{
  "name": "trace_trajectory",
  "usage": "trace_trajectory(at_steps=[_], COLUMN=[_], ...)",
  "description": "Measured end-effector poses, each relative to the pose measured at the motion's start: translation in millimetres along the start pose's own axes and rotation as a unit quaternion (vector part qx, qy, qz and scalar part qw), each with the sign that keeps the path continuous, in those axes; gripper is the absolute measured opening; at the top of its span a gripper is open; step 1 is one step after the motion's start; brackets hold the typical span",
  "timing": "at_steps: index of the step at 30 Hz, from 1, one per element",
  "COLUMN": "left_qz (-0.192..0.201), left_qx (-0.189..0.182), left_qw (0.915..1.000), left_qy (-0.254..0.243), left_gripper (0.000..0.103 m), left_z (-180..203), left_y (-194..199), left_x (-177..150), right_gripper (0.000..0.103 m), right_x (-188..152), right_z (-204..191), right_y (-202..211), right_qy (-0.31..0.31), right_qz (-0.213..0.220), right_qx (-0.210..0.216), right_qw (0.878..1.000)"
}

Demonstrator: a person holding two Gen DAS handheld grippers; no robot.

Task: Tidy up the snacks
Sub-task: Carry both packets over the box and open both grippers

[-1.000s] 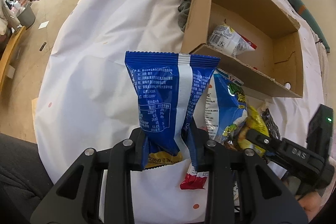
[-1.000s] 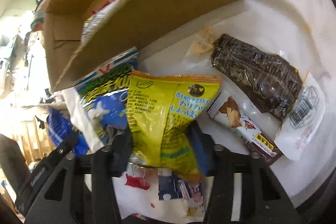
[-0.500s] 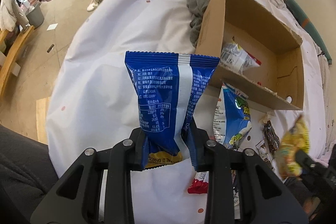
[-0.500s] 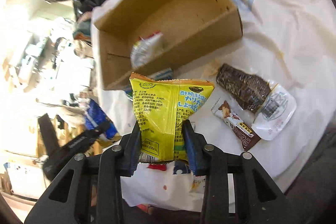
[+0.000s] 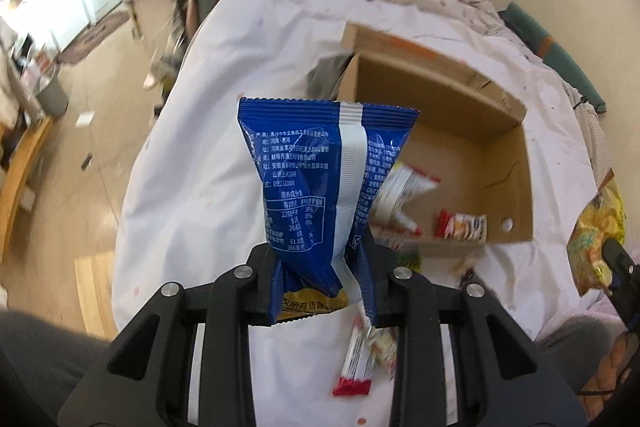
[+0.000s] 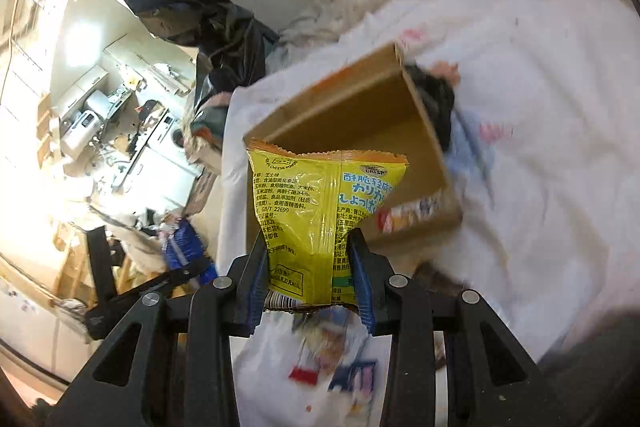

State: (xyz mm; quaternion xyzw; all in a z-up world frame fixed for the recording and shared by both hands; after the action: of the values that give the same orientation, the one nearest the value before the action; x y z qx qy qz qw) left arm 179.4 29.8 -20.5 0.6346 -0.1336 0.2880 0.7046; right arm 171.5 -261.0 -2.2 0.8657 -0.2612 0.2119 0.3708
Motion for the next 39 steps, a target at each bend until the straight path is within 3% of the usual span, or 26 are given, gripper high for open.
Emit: trace_trajectory(at_steps=[9, 12, 18, 22, 27, 33, 39], left_qz=[0.015, 0.016, 0.02, -0.008, -0.008, -0.03, -0.028], left_qx=[-0.02, -0.026, -0.025, -0.034, -0.035, -0.046, -0.042], left_qw=[0.9986, 0.9968, 0.9921, 0.9935, 0.9915, 0.9949, 0.995], left_qy=[-0.047, -0.074, -0.121, -0.108, -0.125, -0.085, -0.086], left_gripper=[0.027, 0.027, 0.027, 0.027, 0.027, 0.028, 0.028], left_z=[38, 51, 69, 74, 83, 73, 75], left_y=[-17, -29, -64, -89, -106, -129, -130], left_x=[42, 44, 44, 48, 51, 46, 44], right_gripper=[0.039, 0.039, 0.039, 0.039, 0.039, 0.039, 0.042], right_x=[34, 35, 35, 45, 44, 33, 34], right_z=[-2, 9, 32, 29, 32, 40, 42], right_y=[-30, -54, -88, -102, -127, -145, -148], right_qy=[0.049, 0.068, 0.04, 0.057, 0.067, 0.086, 0.078], right_qz=[0.031, 0.021, -0.013, -0.009, -0.024, -0.052, -0.049], right_qx=[-0.01, -0.034, -0.046, -0.039, -0.049, -0.07, -0.069], right_qw=[0.998, 0.997, 0.998, 0.998, 0.996, 0.993, 0.993])
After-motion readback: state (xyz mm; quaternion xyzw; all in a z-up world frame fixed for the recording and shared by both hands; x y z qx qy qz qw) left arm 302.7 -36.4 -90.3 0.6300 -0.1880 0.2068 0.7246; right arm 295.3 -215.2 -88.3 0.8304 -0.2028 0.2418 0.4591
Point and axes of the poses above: each gripper's, at about its wrist camera, not at the fingertips, and y roughly against the way its jaws point, z to its right, x to its top, the point moved 7 cm from there along -y, roughly the way its jaws point, and after that the axes turned 2 degrees about z, right-handed, at the moved point
